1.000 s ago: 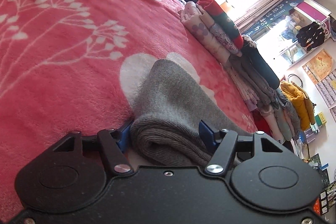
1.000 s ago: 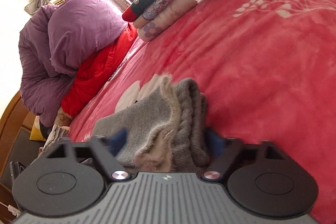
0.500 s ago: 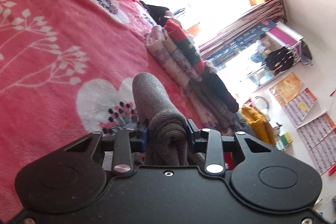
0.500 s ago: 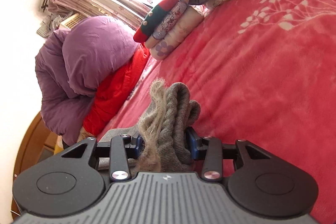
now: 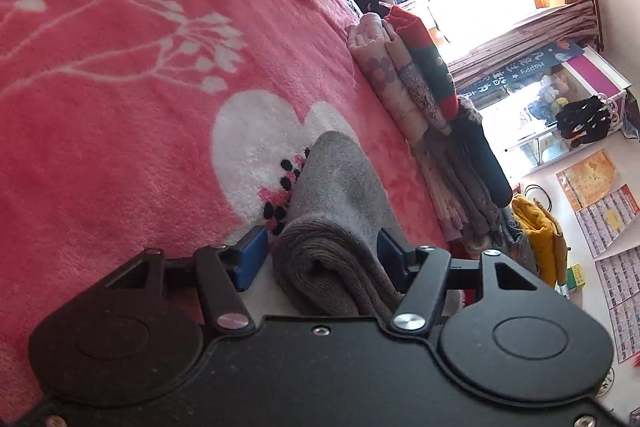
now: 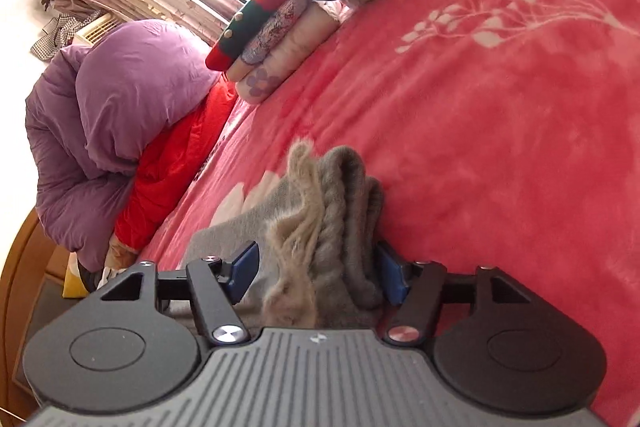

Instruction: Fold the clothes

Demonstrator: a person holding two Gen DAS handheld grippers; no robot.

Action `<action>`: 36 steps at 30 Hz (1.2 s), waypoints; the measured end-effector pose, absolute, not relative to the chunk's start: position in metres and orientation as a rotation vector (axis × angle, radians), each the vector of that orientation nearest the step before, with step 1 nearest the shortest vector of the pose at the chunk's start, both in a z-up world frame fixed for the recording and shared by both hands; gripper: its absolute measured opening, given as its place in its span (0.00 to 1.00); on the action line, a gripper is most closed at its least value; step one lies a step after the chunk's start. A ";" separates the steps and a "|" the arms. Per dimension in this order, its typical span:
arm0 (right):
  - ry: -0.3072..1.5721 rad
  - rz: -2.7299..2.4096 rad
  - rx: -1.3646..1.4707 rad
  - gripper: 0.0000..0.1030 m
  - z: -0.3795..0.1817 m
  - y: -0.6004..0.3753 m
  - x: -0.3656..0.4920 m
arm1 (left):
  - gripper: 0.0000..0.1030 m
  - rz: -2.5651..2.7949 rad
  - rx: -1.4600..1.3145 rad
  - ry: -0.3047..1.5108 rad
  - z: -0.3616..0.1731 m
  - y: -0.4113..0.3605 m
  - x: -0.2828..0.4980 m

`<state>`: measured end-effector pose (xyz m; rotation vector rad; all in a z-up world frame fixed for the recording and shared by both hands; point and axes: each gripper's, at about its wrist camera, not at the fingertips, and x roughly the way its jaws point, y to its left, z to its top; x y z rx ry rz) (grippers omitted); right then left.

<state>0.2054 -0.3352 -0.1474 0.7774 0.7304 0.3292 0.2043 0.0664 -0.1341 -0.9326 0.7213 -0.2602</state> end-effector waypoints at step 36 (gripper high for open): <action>0.395 0.257 0.677 0.38 0.060 -0.455 0.370 | 0.31 -0.605 -1.029 0.481 0.026 -0.055 0.442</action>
